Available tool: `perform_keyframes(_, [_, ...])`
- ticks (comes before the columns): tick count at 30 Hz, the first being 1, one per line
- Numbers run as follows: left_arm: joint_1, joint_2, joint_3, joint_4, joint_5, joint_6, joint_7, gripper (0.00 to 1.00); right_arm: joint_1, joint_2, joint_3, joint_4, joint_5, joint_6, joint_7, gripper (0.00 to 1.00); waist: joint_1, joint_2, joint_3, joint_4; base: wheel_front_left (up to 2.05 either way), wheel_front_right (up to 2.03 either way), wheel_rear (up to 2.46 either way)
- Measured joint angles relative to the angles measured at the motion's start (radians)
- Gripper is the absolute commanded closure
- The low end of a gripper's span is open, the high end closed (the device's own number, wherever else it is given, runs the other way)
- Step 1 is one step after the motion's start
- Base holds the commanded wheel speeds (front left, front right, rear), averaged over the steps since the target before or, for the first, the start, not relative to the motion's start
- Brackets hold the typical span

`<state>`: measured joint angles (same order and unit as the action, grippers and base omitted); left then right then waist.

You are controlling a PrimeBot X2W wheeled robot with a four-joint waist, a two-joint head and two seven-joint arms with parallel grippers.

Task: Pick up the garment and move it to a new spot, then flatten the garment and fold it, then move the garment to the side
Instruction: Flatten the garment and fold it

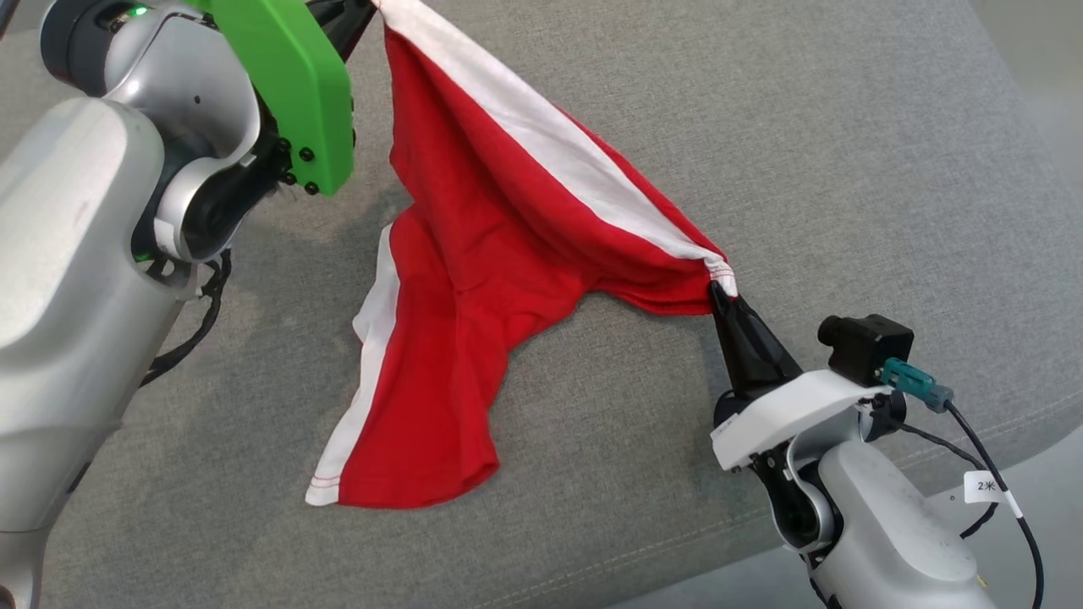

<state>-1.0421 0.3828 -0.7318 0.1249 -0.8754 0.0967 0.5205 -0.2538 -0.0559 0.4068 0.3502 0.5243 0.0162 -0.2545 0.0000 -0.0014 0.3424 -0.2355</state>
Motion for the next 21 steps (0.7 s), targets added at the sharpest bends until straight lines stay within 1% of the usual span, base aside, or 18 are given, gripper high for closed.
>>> perform_keyframes(2, [0.007, 0.007, 0.009, 0.003, 0.001, 0.0, -0.013, 1.0, 0.0, 0.0, -0.005, 0.001, -0.024, 0.008, 0.0, 1.0, 0.0, 0.0, -0.006, 0.0, 0.0, 0.0, 0.0])
perform_keyframes(4, [0.018, 0.009, 0.019, 0.004, 0.001, 0.0, -0.025, 1.0, -0.005, -0.009, -0.001, 0.0, -0.063, 0.038, 0.0, 1.0, 0.0, 0.0, -0.014, 0.001, 0.0, 0.0, 0.0])
perform_keyframes(5, [0.021, 0.009, 0.022, 0.005, 0.001, 0.0, -0.033, 1.0, -0.014, -0.027, 0.009, -0.002, -0.082, 0.057, 0.0, 1.0, 0.0, 0.0, -0.019, 0.002, 0.0, 0.0, 0.0])
perform_keyframes(7, [0.022, 0.011, 0.038, 0.005, 0.001, 0.0, -0.05, 1.0, -0.056, -0.091, 0.043, -0.008, -0.122, 0.093, 0.0, 1.0, 0.0, 0.0, -0.03, 0.005, 0.0, 0.0, 0.0])
perform_keyframes(9, [0.022, 0.017, 0.056, 0.011, 0.001, 0.0, -0.071, 1.0, -0.129, -0.16, 0.059, -0.029, -0.137, 0.111, 0.0, 1.0, 0.0, 0.0, -0.042, 0.009, 0.0, 0.0, 0.0])
perform_keyframes(10, [0.021, 0.019, 0.063, 0.018, 0.001, 0.0, -0.08, 1.0, -0.173, -0.193, 0.06, -0.044, -0.148, 0.117, 0.0, 1.0, 0.0, 0.0, -0.048, 0.011, 0.0, 0.0, 0.0])
perform_keyframes(13, [0.018, 0.021, 0.087, 0.028, 0.001, 0.0, -0.11, 1.0, -0.306, -0.287, 0.039, -0.107, -0.154, 0.117, 0.011, 1.0, 0.0, 0.0, -0.071, 0.022, 0.0, 0.0, 0.0])
perform_keyframes(16, [0.007, 0.02, 0.113, 0.028, 0.001, -0.001, -0.139, 1.0, -0.399, -0.369, 0.02, -0.187, -0.122, 0.117, 0.05, 1.0, 0.0, 0.0, -0.097, 0.037, 0.0, 0.0, 0.0])
perform_keyframes(17, [0.006, 0.021, 0.125, 0.026, 0.0, -0.001, -0.154, 1.0, -0.42, -0.415, 0.032, -0.236, -0.085, 0.117, 0.086, 1.0, 0.0, 0.0, -0.116, 0.049, 0.0, 0.0, 0.0])
perform_keyframes(18, [0.007, 0.02, 0.128, 0.025, -0.004, -0.001, -0.156, 1.0, -0.422, -0.443, 0.07, -0.267, -0.054, 0.115, 0.113, 1.0, 0.0, 0.0, -0.126, 0.057, 0.0, 0.0, 0.0])
perform_keyframes(19, [0.009, 0.02, 0.129, 0.02, -0.013, -0.004, -0.156, 1.0, -0.42, -0.466, 0.116, -0.301, -0.018, 0.114, 0.139, 1.0, 0.0, 0.0, -0.136, 0.064, 0.0, 0.0, 0.0])
perform_keyframes(21, [0.029, 0.02, 0.127, -0.001, -0.037, -0.015, -0.158, 1.0, -0.402, -0.49, 0.197, -0.36, 0.07, 0.114, 0.205, 1.0, 0.0, 0.0, -0.156, 0.081, 0.0, 0.0, 0.0])
